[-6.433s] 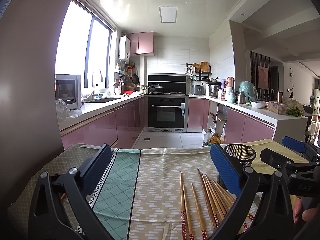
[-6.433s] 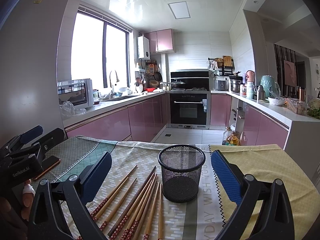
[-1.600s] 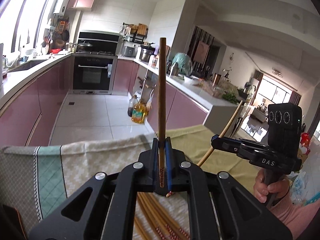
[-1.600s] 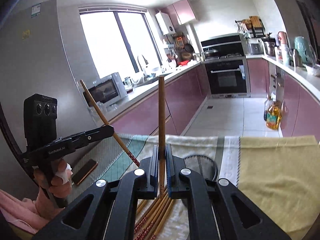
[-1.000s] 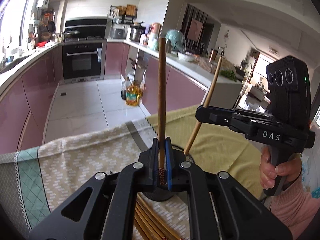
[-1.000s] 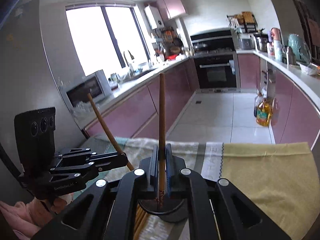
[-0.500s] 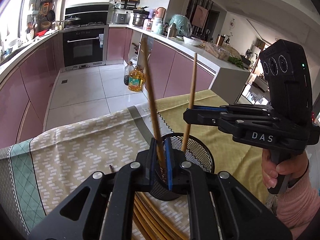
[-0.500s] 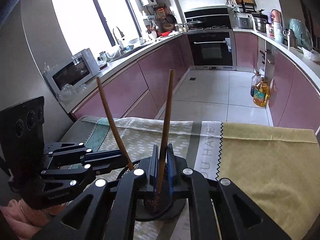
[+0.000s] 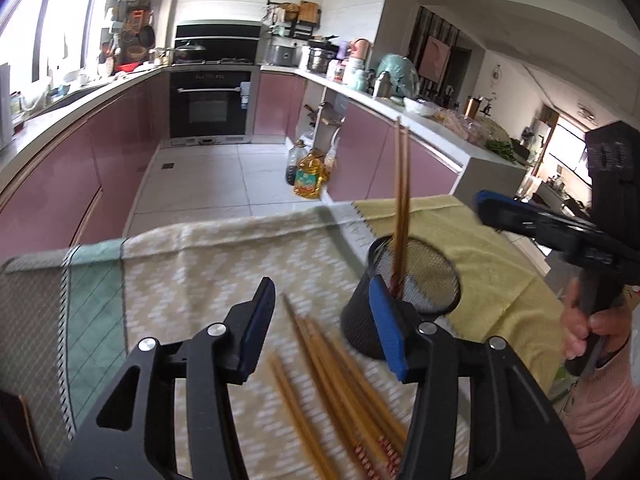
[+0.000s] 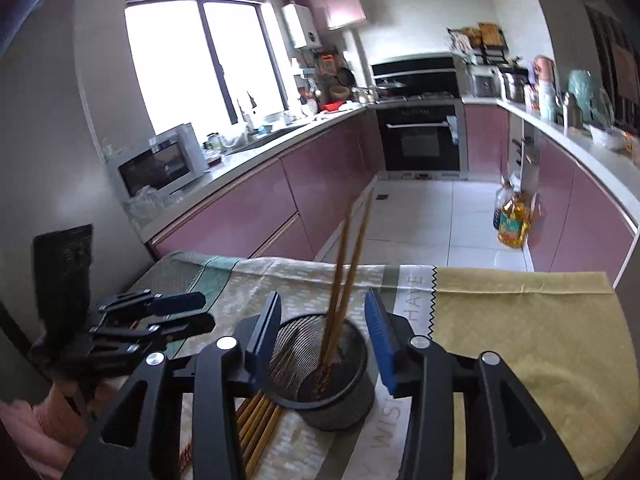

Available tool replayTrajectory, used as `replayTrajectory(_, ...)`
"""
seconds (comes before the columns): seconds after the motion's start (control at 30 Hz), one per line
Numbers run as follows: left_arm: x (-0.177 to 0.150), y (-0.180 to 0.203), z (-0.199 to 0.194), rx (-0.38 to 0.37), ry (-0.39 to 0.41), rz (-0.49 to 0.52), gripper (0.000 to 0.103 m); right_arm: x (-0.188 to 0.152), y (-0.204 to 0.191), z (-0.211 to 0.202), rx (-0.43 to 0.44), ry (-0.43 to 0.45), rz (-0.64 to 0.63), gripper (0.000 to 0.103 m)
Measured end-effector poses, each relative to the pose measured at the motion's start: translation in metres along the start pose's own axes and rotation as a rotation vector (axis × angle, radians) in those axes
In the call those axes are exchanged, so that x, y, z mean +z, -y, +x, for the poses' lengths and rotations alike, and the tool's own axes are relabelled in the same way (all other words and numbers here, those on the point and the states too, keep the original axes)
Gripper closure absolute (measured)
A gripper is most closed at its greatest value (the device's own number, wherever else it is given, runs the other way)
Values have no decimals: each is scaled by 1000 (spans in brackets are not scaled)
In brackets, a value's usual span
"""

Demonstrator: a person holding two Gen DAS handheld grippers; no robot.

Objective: Organize utensils
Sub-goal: 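Open both tools and move them back over the chopsticks on the cloth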

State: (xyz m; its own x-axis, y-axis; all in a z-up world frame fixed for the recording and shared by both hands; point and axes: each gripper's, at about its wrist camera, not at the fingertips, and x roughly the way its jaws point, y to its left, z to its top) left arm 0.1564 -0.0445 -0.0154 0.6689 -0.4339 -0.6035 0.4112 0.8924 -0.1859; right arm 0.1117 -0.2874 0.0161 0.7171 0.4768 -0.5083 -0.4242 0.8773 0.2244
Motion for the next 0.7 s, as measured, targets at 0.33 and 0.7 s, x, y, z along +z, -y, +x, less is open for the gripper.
replayTrajectory(0.33, -76, -26, 10, 73, -175, -31, 53, -78, -38, 40, 73, -247, -25, 55)
replayTrajectory(0.7, -104, -20, 14, 81, -237, -31, 53, -116, -49, 75, -7, -353, -7, 56)
